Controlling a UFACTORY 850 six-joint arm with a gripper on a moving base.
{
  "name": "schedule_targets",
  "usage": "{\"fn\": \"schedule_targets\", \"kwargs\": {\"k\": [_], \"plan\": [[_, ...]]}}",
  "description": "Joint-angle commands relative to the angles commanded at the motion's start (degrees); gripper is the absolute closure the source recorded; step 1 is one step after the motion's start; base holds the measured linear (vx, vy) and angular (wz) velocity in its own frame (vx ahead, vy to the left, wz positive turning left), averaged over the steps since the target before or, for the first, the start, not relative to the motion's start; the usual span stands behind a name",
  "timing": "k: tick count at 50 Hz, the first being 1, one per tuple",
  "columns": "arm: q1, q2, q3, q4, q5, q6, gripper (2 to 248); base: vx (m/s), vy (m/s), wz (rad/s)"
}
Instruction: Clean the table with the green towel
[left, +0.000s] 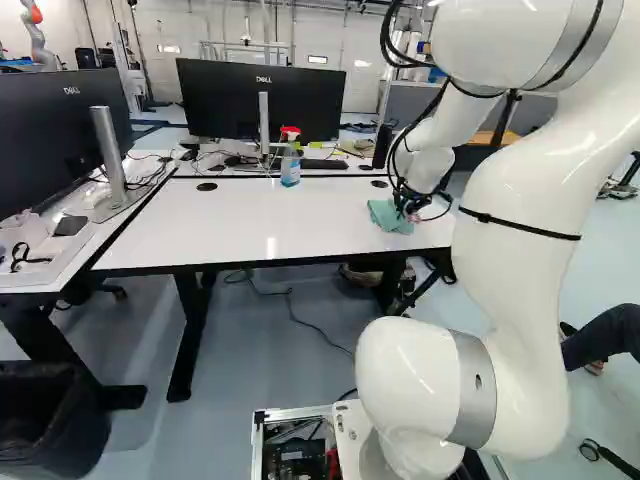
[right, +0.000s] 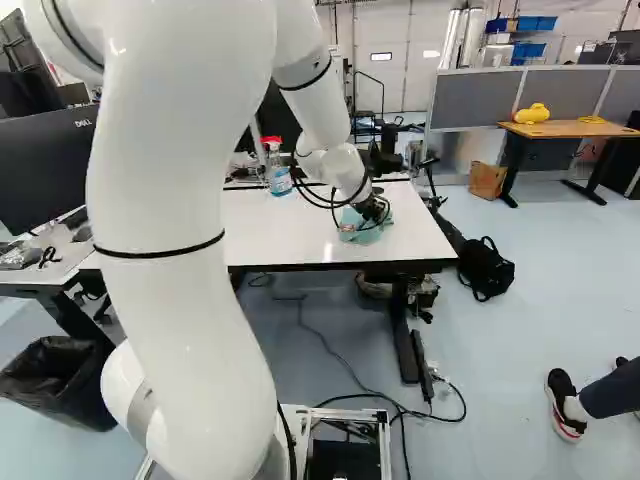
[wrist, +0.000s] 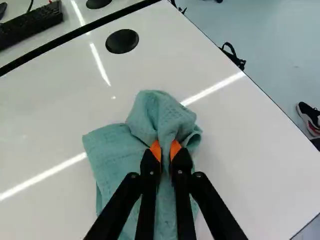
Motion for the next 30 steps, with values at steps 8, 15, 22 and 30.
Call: {"fn": "schedule_targets", "kwargs": {"k": [8, 15, 22, 30], "plan": [[-0.4, 2.0, 2.3, 0.0, 0.0, 0.0, 210, 0.000, 0.000, 0.000], [-0.1, 3.5, 4.1, 0.0, 0.0, 0.0, 210, 0.000, 0.000, 0.000], [0.9, 4.4, 5.1, 0.0, 0.0, 0.0, 210, 0.000, 0.000, 0.000], [2.3, 4.9, 5.8, 0.0, 0.0, 0.0, 210, 0.000, 0.000, 0.000]]}}
